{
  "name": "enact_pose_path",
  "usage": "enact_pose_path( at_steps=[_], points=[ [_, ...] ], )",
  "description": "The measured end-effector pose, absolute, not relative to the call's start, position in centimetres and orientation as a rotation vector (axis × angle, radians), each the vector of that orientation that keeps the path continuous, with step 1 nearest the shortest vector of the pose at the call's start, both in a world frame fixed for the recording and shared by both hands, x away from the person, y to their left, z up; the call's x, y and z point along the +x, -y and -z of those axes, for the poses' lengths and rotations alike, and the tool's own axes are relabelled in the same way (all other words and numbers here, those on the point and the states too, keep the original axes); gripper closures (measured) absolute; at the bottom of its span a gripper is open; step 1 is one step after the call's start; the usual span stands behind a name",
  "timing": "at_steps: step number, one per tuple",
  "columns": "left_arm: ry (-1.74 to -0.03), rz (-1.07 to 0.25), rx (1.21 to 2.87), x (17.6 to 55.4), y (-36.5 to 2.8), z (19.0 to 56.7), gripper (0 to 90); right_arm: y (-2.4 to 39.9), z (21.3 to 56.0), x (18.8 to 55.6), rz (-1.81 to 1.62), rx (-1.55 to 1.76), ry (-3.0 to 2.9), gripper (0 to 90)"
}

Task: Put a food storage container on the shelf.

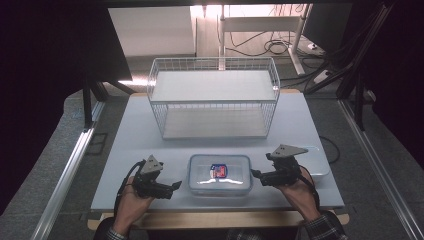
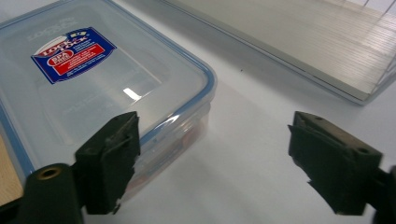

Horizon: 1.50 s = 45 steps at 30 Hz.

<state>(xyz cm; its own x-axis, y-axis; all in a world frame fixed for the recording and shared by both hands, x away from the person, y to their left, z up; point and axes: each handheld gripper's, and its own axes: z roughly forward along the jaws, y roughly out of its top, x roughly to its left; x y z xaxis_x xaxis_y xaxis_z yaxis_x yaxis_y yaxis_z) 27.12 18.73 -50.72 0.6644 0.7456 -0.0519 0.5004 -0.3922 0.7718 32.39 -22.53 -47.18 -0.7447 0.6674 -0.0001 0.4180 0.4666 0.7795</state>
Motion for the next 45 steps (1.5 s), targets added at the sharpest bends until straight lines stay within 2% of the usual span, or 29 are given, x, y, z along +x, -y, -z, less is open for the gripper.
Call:
enact_pose_path(
  at_steps=[3,10,13,19,25,29,34,40,45],
  points=[
    [-0.942,-0.39,2.089,27.3,-18.5,50.9,5.0,22.3,47.1,32.3,-1.186,0.901,-2.413,9.0],
    [-0.96,-0.347,2.077,27.6,-18.0,49.7,7.0,22.0,46.7,32.2,-1.257,0.901,-2.43,5.8],
    [-0.98,-0.269,2.022,28.0,-17.8,49.2,7.3,21.5,46.7,32.1,-1.266,0.914,-2.439,5.7],
    [-0.965,-0.232,2.047,28.8,-16.7,48.9,5.2,20.5,46.9,31.8,-1.232,0.933,-2.447,2.5],
    [-0.946,-0.12,2.028,30.2,-15.6,48.8,3.5,19.9,46.7,32.0,-1.207,0.979,-2.511,5.0],
    [-0.939,-0.121,2.05,30.6,-15.0,48.9,6.3,19.7,46.9,32.1,-1.18,0.99,-2.529,9.2],
    [-0.948,-0.082,2.069,31.5,-14.1,49.7,6.8,19.6,47.6,32.6,-1.176,1.017,-2.576,9.4],
    [-0.953,0.101,2.005,31.8,-14.0,51.0,2.6,19.4,48.5,33.4,-1.248,1.099,-2.652,7.6],
    [-0.975,0.189,1.969,31.8,-14.7,51.3,8.9,19.6,48.6,33.5,-1.262,1.194,-2.691,12.1]
  ],
)
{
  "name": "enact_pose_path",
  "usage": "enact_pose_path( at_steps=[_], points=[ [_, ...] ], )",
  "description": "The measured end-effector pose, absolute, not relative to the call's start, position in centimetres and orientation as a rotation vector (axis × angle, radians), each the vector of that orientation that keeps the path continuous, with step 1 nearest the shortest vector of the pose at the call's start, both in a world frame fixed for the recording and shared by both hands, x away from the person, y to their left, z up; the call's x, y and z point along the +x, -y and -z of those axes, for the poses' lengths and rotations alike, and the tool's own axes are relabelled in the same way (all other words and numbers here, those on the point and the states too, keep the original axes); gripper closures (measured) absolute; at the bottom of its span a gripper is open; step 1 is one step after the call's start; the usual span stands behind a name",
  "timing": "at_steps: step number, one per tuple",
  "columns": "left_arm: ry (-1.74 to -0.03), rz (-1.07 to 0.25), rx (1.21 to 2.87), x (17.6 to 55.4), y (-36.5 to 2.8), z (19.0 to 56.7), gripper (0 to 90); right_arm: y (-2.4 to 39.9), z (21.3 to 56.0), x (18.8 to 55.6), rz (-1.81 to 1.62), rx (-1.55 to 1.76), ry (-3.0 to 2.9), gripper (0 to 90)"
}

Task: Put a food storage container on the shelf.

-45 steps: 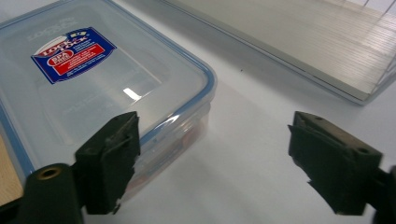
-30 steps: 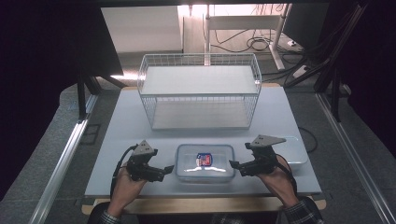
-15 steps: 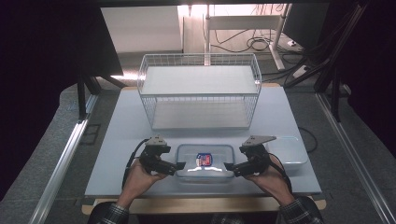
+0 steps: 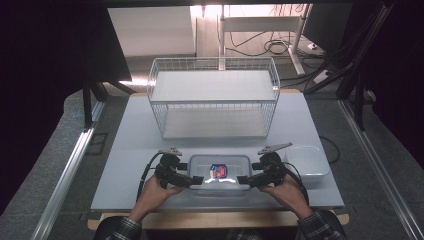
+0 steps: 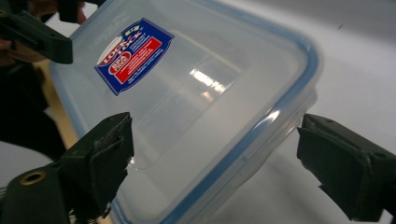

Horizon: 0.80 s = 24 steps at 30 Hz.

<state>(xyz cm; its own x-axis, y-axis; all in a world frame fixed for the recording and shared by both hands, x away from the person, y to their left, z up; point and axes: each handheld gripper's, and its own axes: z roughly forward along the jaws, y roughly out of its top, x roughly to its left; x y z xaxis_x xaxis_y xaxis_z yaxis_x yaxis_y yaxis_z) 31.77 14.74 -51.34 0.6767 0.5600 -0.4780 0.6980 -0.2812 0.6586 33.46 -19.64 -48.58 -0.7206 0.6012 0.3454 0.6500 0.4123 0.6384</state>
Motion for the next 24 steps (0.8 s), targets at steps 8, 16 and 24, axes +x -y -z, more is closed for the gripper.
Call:
enact_pose_path(
  at_steps=[8,16,24],
  points=[
    [-1.016,0.24,1.935,30.8,-15.3,51.3,21.2,19.9,48.2,32.9,1.184,-1.17,2.559,22.7],
    [-1.098,0.25,1.828,29.2,-16.5,50.4,41.9,21.2,47.1,31.5,1.237,-1.249,2.485,50.3],
    [-1.086,0.144,1.812,29.2,-16.3,49.7,47.5,21.4,46.6,31.1,1.323,-1.309,2.503,57.9]
  ],
)
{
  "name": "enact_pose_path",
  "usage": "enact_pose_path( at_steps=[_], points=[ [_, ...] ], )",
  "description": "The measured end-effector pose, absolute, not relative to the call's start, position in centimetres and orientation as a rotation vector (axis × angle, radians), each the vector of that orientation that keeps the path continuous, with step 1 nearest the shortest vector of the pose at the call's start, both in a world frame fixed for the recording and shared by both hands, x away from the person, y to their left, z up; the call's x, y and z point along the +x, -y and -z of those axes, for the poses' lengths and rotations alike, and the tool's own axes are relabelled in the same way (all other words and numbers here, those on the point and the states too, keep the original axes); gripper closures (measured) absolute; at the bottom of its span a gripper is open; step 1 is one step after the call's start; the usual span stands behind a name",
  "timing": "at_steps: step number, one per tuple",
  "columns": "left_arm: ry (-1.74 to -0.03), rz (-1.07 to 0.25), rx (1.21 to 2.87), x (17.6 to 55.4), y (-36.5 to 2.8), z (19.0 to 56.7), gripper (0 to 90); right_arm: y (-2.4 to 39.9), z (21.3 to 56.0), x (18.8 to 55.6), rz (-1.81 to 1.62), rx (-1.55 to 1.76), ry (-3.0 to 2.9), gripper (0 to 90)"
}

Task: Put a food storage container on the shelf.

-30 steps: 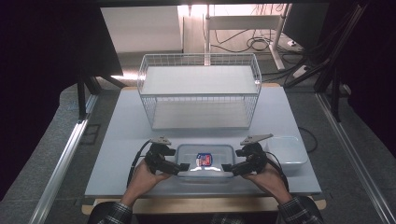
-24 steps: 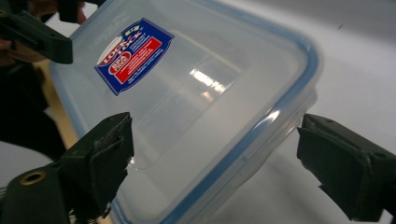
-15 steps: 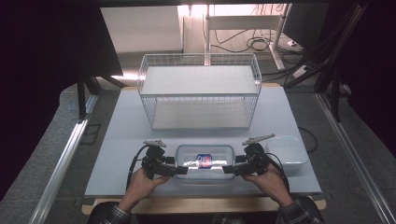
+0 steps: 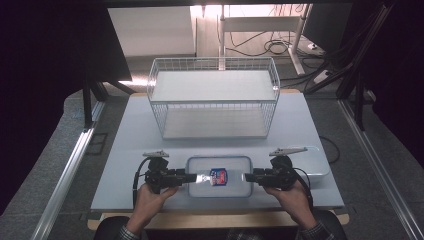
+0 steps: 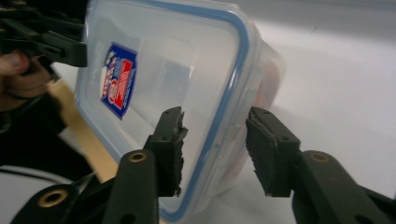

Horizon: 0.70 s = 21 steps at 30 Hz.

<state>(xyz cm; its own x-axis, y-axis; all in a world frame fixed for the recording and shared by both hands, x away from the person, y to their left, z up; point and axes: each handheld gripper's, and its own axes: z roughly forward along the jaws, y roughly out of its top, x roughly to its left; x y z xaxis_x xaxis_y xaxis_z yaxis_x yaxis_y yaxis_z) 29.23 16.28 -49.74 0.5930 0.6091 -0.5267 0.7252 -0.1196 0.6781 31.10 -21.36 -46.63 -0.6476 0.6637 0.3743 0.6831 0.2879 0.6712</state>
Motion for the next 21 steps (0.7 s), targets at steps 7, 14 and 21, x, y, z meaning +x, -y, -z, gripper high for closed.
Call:
enact_pose_path(
  at_steps=[7,14,21],
  points=[
    [-1.049,0.116,1.8,29.4,-16.5,50.1,49.4,21.4,46.7,31.2,1.356,-1.281,2.562,57.7],
    [-1.042,0.144,1.797,29.4,-17.0,50.3,50.5,21.4,47.9,32.5,1.376,-1.226,2.494,51.1],
    [-1.017,0.129,1.814,29.4,-17.0,50.4,50.3,21.7,48.0,33.1,1.354,-1.206,2.462,50.3]
  ],
)
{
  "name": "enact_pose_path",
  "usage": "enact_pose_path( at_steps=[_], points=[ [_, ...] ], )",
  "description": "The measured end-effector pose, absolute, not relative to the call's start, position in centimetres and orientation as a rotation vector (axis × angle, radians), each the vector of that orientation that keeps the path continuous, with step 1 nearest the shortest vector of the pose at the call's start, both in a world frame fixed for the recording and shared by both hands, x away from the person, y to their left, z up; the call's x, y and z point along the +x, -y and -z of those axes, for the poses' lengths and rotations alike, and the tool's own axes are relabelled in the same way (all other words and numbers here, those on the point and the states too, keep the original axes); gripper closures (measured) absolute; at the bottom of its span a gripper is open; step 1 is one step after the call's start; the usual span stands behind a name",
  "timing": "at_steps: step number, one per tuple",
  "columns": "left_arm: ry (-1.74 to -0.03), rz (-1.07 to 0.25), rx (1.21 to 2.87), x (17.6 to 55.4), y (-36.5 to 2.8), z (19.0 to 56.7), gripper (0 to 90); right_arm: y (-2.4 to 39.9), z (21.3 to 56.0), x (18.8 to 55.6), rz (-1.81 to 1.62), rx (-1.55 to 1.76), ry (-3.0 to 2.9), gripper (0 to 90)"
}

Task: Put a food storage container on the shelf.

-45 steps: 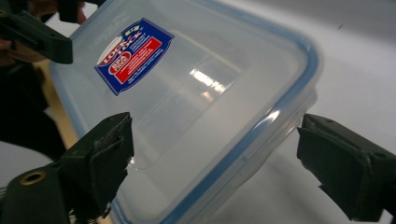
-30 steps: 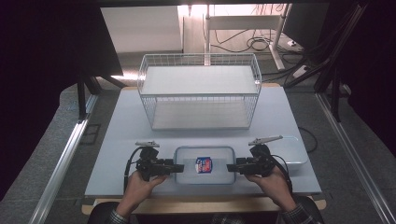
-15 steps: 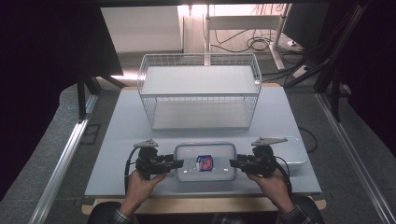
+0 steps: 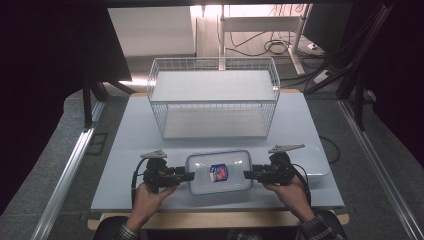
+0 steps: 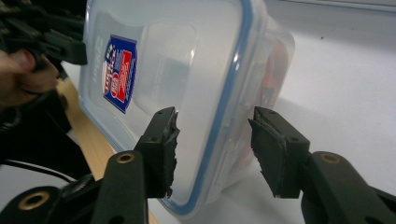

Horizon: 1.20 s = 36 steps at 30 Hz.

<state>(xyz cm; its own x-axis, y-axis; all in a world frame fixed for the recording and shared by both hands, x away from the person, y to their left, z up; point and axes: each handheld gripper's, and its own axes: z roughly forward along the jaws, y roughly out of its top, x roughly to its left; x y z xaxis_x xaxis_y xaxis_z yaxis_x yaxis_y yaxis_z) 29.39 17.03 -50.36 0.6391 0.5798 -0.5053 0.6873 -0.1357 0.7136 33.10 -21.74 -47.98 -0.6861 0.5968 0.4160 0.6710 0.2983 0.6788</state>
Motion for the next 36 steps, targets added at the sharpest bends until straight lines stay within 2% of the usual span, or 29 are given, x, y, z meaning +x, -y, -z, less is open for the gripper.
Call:
enact_pose_path(
  at_steps=[7,10,12,13,15,24,27,36],
  points=[
    [-0.997,0.127,1.832,29.4,-17.1,50.5,49.6,22.0,48.6,34.3,1.341,-1.198,2.384,42.1],
    [-0.993,0.126,1.837,29.4,-17.2,50.4,49.5,22.1,48.8,34.8,1.334,-1.19,2.355,42.1],
    [-0.993,0.129,1.835,29.4,-17.2,50.5,49.5,22.1,48.8,35.0,1.33,-1.184,2.343,43.6],
    [-0.993,0.133,1.831,29.4,-17.2,50.5,49.4,22.1,48.7,35.1,1.328,-1.18,2.327,47.9],
    [-0.995,0.128,1.83,29.3,-17.2,50.5,49.3,22.0,48.5,35.1,1.309,-1.183,2.328,48.7],
    [-1.075,0.151,1.76,29.1,-16.9,51.0,44.5,21.9,47.9,33.7,1.34,-1.231,2.318,49.9],
    [-1.112,0.221,1.715,29.2,-16.9,51.4,45.5,22.0,48.0,33.4,1.32,-1.251,2.316,50.1],
    [-1.153,0.212,1.698,29.2,-16.8,50.9,48.0,21.8,48.1,33.2,1.3,-1.306,2.298,51.7]
  ],
)
